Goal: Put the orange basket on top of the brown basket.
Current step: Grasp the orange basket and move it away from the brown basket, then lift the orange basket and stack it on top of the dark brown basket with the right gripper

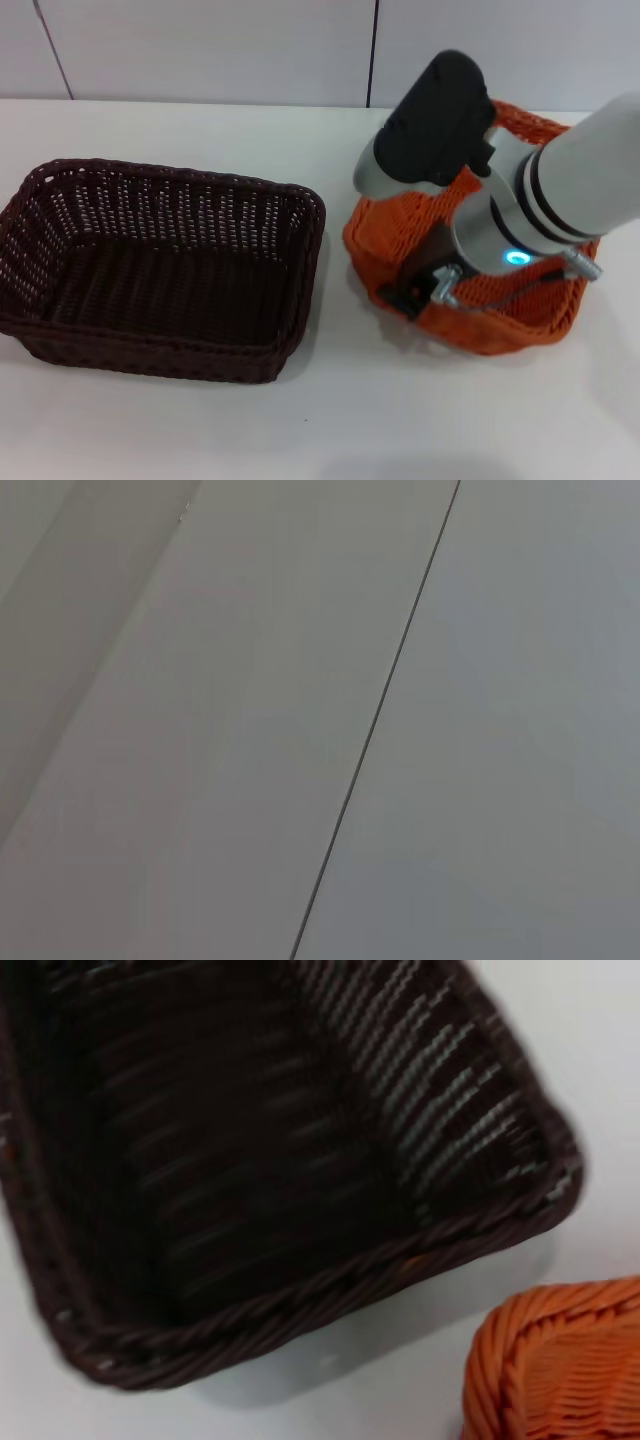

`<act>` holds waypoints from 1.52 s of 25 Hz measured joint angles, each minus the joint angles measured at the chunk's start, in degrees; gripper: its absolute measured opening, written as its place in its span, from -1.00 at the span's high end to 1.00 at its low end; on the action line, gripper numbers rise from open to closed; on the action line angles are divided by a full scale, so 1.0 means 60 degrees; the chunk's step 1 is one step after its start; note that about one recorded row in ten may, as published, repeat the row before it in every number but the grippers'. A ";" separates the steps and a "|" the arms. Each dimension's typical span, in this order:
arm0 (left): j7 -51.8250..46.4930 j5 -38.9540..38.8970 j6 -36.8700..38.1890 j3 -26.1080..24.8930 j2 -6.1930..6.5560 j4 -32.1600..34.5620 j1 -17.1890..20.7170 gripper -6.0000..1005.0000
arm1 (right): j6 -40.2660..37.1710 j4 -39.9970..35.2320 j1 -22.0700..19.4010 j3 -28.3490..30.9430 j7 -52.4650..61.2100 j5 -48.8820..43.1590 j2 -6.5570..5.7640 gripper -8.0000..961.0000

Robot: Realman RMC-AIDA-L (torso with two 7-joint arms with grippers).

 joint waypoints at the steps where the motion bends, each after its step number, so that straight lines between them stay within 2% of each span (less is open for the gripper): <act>1: 0.0000 0.0000 0.0001 0.0000 0.0000 0.0001 -0.0029 -0.30 | -0.0109 0.0098 0.0046 -0.0018 0.0006 -0.0207 0.0000 0.64; 15: 0.0000 -0.0038 -0.0015 0.0000 0.0033 -0.0003 -0.0180 -0.30 | -0.0674 0.1118 0.0264 -0.0336 0.0026 -0.1746 0.0006 0.73; 22: 0.0000 -0.0108 -0.0042 0.0000 0.0044 0.0001 -0.0216 -0.30 | -0.0949 0.1527 0.0522 -0.1114 -0.0050 -0.2673 0.0011 0.73; 25: 0.0000 -0.0123 -0.0033 0.0000 0.0045 0.0001 -0.0242 -0.30 | -0.1067 0.1730 0.0738 -0.1544 -0.0407 -0.2900 0.0004 0.73; 32: 0.0000 -0.0134 -0.0020 -0.0001 0.0034 0.0002 -0.0251 -0.30 | -0.1236 0.2503 0.0788 -0.1792 -0.1428 -0.2907 -0.0014 0.73; 38: 0.0000 -0.0134 -0.0007 -0.0001 -0.0010 0.0003 -0.0257 -0.30 | -0.2012 0.2679 0.0817 -0.2385 -0.2381 -0.2912 -0.0039 0.73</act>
